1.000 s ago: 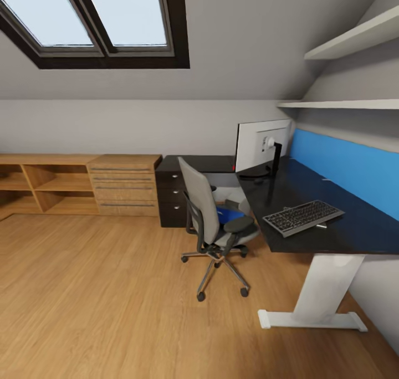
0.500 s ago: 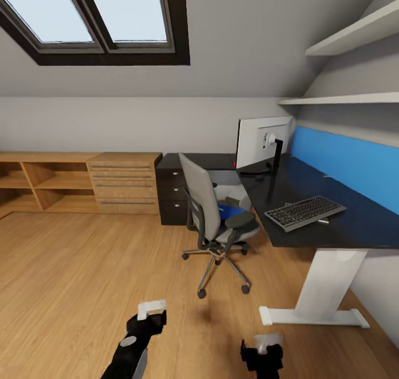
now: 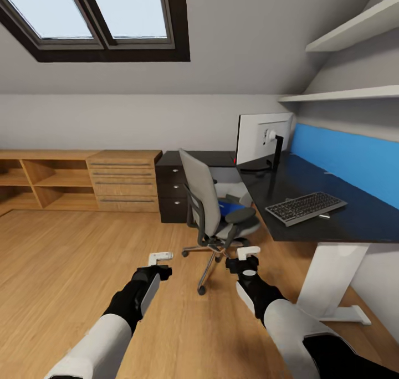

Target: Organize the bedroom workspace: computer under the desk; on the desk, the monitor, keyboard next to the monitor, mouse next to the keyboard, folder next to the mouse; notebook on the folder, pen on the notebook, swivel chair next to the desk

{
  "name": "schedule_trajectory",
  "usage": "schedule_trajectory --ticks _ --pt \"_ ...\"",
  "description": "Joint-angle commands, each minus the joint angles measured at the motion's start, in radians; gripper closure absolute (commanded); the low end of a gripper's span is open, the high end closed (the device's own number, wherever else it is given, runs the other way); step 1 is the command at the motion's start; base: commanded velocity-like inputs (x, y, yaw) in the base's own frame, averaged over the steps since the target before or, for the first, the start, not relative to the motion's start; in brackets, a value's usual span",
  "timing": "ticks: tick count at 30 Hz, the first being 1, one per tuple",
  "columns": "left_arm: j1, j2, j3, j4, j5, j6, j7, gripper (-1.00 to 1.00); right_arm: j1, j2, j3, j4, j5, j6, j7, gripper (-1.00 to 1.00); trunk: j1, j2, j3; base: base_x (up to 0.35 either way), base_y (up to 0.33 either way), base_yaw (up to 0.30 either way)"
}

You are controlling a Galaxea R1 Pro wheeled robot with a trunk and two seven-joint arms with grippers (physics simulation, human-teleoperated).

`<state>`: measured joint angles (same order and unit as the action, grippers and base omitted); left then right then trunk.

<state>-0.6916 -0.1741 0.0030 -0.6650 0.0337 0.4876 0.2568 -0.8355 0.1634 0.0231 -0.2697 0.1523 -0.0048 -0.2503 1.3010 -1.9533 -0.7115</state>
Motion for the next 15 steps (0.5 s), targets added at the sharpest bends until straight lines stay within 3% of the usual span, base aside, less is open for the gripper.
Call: schedule_trajectory --ticks 1,2,7,13,15 --pt "-0.008 0.000 0.001 0.004 0.015 0.010 0.005 -1.00 -0.011 0.000 0.002 0.008 -0.007 0.000 -0.005 -1.00 0.004 -0.008 -0.004 0.000 0.000 0.000" --pt "-0.018 0.000 0.002 0.013 0.037 0.018 0.004 -1.00 -0.026 -0.001 0.002 0.017 -0.033 0.001 -0.003 -1.00 0.008 -0.015 -0.007 0.000 0.000 0.000" --pt "-0.034 0.000 0.007 0.026 0.119 0.028 0.001 -1.00 -0.047 0.002 0.008 0.033 -0.088 -0.003 -0.002 -1.00 0.027 -0.050 -0.023 0.000 0.000 0.000" --pt "-0.037 0.000 0.008 0.038 0.141 0.027 -0.004 -1.00 -0.050 0.007 0.001 0.040 -0.138 -0.068 -0.007 -1.00 0.027 -0.050 -0.023 0.000 0.000 0.000" --pt "-0.037 0.010 0.008 0.017 0.145 0.028 -0.004 -1.00 -0.050 0.004 0.000 0.037 -0.187 -0.086 -0.009 -1.00 0.027 -0.050 -0.023 0.000 0.000 0.000"
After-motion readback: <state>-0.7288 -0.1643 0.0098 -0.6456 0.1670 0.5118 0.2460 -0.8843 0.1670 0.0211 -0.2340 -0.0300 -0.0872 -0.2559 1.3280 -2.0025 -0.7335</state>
